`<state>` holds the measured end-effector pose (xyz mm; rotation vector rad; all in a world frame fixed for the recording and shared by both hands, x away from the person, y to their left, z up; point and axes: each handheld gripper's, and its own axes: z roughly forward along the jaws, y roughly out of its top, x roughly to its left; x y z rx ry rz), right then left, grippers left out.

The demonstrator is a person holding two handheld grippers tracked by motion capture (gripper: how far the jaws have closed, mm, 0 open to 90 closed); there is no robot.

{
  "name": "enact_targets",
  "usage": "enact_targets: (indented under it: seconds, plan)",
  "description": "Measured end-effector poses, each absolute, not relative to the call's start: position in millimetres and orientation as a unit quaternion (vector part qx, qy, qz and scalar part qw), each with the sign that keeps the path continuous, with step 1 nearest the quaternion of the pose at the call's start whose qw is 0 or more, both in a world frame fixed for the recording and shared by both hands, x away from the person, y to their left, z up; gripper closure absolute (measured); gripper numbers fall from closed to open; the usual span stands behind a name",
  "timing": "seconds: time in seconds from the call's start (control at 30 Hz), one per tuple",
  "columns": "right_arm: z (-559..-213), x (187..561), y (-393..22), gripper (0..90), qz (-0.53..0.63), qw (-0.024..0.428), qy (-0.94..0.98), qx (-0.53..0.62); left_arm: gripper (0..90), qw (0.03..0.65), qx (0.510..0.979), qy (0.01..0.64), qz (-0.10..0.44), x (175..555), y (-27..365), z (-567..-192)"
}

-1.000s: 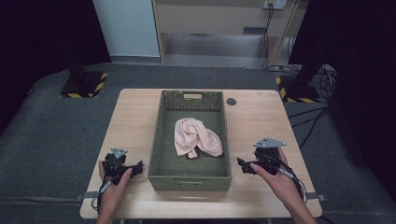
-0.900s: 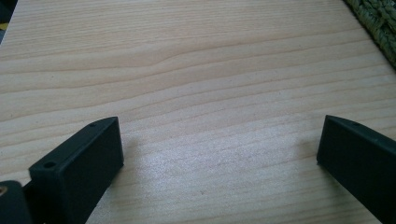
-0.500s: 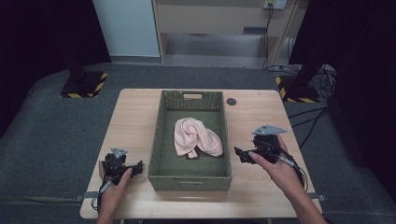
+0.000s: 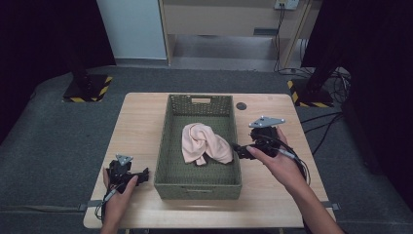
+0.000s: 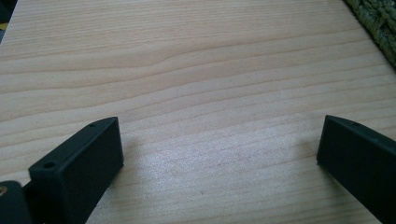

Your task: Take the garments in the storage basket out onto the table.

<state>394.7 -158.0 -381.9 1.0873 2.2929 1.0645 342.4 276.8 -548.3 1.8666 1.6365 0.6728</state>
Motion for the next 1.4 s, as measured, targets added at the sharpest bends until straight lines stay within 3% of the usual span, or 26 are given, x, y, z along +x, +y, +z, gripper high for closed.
enact_targets:
  seconds: [1.4]
  plan:
    - [-404,441,-62,2.8,0.378,0.154,0.836,0.367,0.0,0.281,0.696,0.611,0.251,342,277,-548]
